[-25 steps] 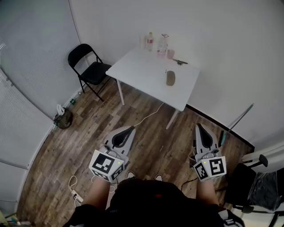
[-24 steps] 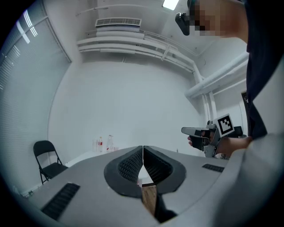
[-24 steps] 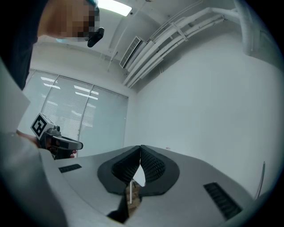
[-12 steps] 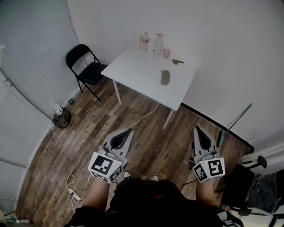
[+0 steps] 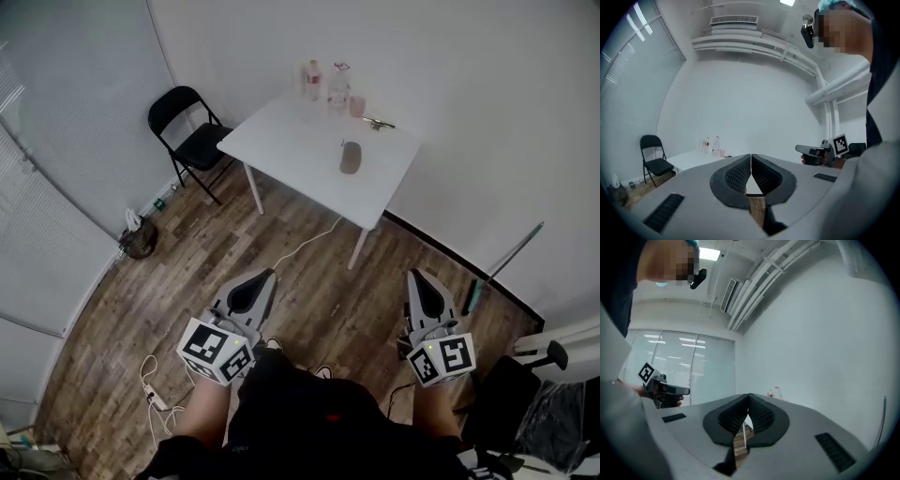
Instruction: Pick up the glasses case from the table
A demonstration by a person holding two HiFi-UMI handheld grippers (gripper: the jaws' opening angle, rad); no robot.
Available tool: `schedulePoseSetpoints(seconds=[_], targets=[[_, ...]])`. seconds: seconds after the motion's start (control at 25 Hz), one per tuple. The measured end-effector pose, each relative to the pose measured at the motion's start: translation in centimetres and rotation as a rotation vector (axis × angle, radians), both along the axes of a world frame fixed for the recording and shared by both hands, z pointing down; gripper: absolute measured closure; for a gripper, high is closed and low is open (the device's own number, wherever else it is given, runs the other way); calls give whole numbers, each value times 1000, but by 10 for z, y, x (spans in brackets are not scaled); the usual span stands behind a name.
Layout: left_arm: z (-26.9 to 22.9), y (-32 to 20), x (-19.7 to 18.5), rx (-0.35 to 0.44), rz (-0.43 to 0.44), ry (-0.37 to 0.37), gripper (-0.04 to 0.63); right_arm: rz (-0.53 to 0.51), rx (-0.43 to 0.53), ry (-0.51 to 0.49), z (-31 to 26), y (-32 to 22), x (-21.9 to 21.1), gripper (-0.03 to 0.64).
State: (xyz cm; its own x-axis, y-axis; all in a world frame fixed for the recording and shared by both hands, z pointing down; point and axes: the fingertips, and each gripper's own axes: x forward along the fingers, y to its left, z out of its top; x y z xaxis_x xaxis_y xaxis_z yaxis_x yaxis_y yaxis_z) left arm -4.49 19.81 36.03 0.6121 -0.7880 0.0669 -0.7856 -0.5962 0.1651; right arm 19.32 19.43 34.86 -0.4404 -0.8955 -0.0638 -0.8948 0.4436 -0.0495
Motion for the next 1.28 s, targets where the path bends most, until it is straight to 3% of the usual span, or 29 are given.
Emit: schedulePoseSetpoints(seconds=[0.28, 0.6, 1.28], targets=[[4, -26, 19, 11, 36, -32, 572, -2, -14, -14, 9, -25, 6, 595], [7, -103, 32, 42, 82, -83, 572, 61, -30, 31, 12, -92, 14, 595], [17, -296, -47, 12, 140, -60, 572, 82, -89, 60, 11, -277, -73, 595]])
